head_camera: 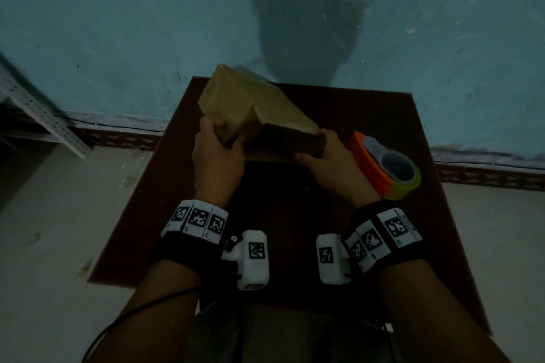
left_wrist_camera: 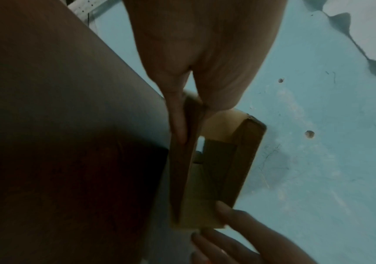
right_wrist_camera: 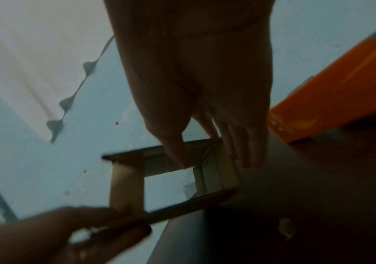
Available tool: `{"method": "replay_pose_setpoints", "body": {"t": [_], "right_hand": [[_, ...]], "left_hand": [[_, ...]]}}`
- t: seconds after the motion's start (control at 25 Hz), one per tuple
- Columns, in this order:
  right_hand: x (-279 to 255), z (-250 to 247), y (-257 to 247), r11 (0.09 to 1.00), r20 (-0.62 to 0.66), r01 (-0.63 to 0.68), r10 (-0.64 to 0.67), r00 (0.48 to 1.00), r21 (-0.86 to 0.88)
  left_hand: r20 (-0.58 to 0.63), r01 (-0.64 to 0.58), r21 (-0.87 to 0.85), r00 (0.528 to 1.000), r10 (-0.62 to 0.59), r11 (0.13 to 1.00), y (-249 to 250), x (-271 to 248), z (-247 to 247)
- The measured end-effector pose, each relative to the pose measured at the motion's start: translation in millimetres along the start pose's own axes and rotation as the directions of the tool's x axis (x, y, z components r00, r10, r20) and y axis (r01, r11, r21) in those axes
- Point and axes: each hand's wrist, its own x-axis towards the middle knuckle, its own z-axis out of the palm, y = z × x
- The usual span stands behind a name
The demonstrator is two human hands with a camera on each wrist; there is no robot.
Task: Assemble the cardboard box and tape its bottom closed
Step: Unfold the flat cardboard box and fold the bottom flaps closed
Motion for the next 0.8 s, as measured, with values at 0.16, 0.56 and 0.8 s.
{"method": "replay_pose_setpoints", "body": {"t": [0.16,0.56,0.8], "right_hand": [[2.0,-2.5,2.0,0.995,-0.227,0.068,-0.051,0.972,0.067],[4.0,3.6,0.7,0.968,-0.416,0.218,-0.15,0.897,0.122],[1.1,8.1,3.5,0.944,-0.308,0.324,-0.291,0.906,0.064]], "left_hand": [[0.12,0.042,0.221,0.99,-0.069,0.974,-5.8,-0.2,-3.6],[0.149,-0.272,0.39,0.962,0.231,0.88,-13.6,1.3,-4.8],[0.006,-0.076,0.048,0.997,0.076,0.996,-22.4,12.0,-12.3]]}}
